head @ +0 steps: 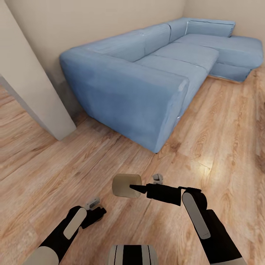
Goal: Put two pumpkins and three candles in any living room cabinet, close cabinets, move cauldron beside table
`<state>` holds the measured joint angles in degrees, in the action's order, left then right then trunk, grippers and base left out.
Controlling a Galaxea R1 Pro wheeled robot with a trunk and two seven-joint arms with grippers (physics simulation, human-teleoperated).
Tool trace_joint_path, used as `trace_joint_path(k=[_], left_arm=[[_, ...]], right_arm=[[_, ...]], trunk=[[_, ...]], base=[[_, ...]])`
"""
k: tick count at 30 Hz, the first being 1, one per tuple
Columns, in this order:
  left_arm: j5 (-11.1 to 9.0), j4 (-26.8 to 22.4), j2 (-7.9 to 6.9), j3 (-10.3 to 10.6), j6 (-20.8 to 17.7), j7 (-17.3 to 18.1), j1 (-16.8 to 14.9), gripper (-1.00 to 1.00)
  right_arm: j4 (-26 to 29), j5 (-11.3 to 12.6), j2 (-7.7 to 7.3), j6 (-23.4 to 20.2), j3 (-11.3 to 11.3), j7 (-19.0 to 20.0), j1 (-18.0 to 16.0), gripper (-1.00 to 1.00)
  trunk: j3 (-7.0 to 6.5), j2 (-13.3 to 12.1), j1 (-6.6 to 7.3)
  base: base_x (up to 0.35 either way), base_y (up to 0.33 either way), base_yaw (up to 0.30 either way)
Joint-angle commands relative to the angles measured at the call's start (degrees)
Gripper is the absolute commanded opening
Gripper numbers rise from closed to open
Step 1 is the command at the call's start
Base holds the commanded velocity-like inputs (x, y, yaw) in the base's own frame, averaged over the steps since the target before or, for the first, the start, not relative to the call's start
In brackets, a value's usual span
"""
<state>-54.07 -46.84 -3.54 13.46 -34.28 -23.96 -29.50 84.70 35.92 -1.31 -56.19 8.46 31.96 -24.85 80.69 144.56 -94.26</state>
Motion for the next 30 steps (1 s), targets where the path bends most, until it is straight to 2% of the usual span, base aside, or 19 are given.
trace_joint_path(k=[1, 16, 25, 30], left_arm=[[-0.6, -0.1, -0.07, 0.3, 0.0, -0.6, 0.0, 1.0], [-0.7, -0.6, -0.11, -0.1, 1.2, -0.7, -0.4, 1.0], [-0.6, -0.1, 0.73, 0.0, 1.3, -6.3, -1.2, 1.0], [-0.6, -0.1, 0.47, 0.0, 1.3, -7.3, -1.4, 1.0]], right_arm=[[0.0, -0.2, -0.02, -0.1, 0.0, 0.3, 0.0, -1.0], [-0.3, -0.7, 0.08, -0.1, 0.1, 0.0, 0.0, -1.0], [-0.5, -0.9, 0.17, -0.1, 0.1, -0.2, 0.0, -1.0], [-0.5, -0.9, 0.17, 0.0, 0.0, -0.2, 0.0, -1.0]], trunk=[[0.04, 0.0, 0.01], [0.04, 0.0, 0.01], [0.04, 0.0, 0.01], [0.04, 0.0, 0.01]], base=[[0.0, -0.024, 0.059], [0.0, -0.003, 0.007], [0.0, 0.0, 0.0], [0.0, 0.0, 0.0]])
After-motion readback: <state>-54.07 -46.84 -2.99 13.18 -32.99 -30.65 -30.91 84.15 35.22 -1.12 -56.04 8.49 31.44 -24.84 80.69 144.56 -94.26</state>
